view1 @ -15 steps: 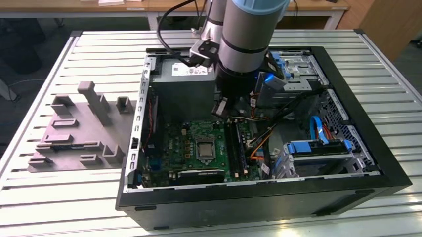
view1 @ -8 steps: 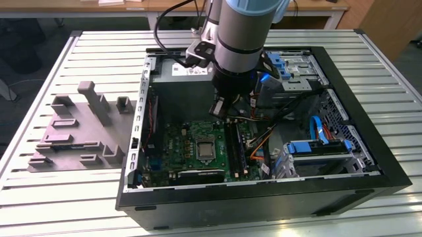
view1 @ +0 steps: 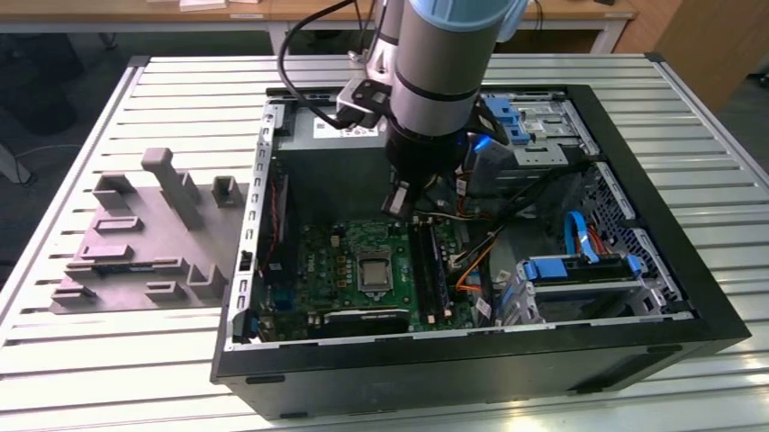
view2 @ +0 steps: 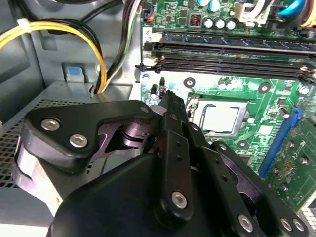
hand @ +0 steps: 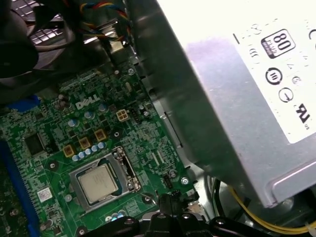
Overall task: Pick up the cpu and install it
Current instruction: 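Install the first cpu locking lever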
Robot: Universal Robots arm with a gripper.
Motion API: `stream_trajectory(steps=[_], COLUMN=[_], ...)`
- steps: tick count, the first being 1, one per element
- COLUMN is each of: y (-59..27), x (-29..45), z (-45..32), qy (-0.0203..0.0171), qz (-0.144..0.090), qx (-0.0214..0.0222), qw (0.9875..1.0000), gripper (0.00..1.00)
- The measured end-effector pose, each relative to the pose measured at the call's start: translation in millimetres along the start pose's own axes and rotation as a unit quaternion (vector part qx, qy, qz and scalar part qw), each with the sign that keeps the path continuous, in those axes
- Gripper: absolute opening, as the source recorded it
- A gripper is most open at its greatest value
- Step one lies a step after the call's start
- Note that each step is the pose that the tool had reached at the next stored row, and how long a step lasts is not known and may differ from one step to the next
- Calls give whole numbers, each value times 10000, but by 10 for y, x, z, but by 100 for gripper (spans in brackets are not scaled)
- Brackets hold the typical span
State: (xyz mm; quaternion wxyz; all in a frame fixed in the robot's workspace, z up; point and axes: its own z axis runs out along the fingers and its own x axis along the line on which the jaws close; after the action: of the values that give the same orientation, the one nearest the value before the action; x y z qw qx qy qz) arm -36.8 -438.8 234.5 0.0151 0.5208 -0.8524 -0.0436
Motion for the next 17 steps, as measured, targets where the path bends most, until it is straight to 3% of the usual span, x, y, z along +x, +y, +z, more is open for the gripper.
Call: stream_trajectory(steps=[17], y=[-24], x=[111], z=[-4], qy=[44], qz=[-361], qx=[9], qw=[9993], gripper=[11])
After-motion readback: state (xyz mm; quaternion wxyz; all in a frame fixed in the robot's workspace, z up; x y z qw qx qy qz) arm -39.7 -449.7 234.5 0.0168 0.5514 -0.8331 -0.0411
